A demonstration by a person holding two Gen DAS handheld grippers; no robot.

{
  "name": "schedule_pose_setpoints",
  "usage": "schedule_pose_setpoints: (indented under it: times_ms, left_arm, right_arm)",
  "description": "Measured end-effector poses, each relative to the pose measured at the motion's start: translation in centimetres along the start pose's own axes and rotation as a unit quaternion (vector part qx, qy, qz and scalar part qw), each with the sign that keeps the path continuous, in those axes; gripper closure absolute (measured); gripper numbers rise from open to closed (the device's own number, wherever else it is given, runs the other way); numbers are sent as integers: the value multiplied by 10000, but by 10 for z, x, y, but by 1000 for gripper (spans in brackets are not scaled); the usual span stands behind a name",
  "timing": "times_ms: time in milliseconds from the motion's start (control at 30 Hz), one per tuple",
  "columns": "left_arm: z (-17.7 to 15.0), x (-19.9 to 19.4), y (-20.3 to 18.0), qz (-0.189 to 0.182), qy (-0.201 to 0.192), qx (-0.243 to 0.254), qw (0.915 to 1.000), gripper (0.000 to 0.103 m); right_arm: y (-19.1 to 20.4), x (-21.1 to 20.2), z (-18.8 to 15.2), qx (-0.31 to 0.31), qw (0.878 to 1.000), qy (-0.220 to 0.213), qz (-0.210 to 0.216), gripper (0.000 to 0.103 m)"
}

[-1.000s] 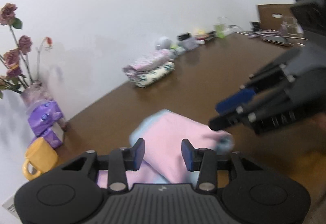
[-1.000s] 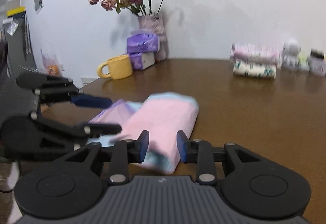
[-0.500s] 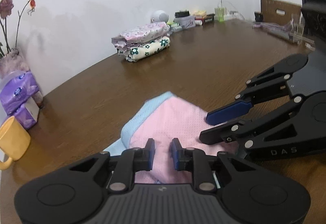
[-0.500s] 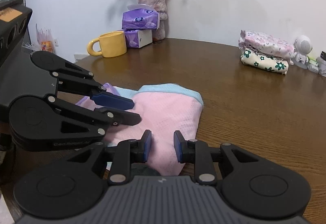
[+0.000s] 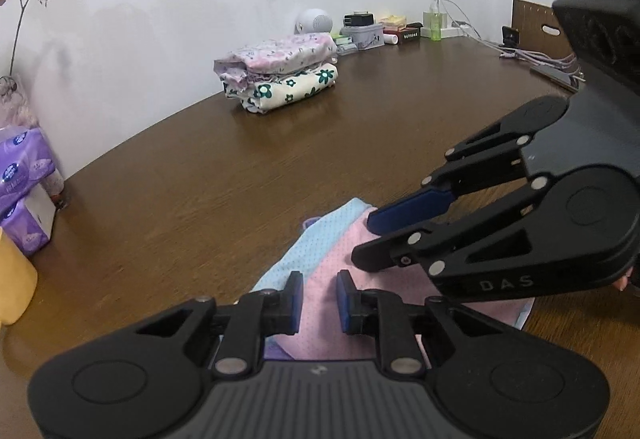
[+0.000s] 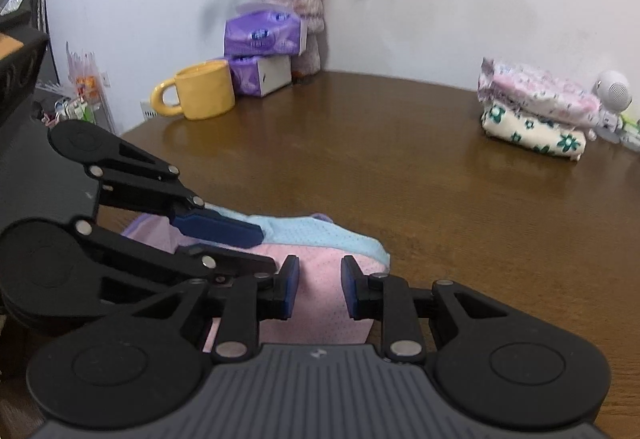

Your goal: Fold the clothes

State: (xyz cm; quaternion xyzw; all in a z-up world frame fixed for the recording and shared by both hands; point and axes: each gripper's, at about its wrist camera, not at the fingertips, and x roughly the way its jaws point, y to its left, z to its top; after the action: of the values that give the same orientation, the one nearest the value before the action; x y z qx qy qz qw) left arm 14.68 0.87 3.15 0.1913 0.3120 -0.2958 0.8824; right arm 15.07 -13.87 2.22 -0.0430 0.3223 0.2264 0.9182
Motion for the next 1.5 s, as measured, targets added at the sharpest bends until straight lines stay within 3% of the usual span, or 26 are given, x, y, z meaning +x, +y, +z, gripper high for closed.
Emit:
schedule_pose_setpoints:
  times_ms: [200,333,433,533,633,900,1100,1267,1400,1500]
  left_arm:
    - [7,0,6,26,-109,-32,9999,84]
    - [2,9,8,-7,18,-102,9999,84]
    - [-2,-8,8,-9,-212,-241,9995,84]
    - [-9,-31,1,-129,-428,-230,9987,83]
    - [-18,-35,-12,-207,-337,-107,9992,83]
    - [-28,-38,-21,-99,-279,-194,9994,82]
    - [-34,-53,-26,-56,-359,-198,9991,79]
    - [-39,-56,-33,52,-361,-244,9990,79]
    - [-42,-87,-38,150,-704,-240,9971,68]
    - [-46,-96,-51,70,-686,37,9976,65]
  right_arm:
    - [-7,-4,12,104,9997,-215,22,79]
    - [-11,10,13,173,9998,-28,30,79]
    - [-15,12,11,305,9995,20,71,79]
    - [-15,-14,8,359,9989,-282,65,79]
    - [-7,-40,-3,305,9985,-438,141,79]
    - [7,-35,-28,317,9993,-107,164,79]
    - [10,-55,-37,404,9986,-300,128,79]
    - [16,-52,-45,461,9987,-170,154,79]
    - [10,-79,-50,831,9950,-525,167,74]
    - [2,-92,-59,1135,9917,-568,200,67]
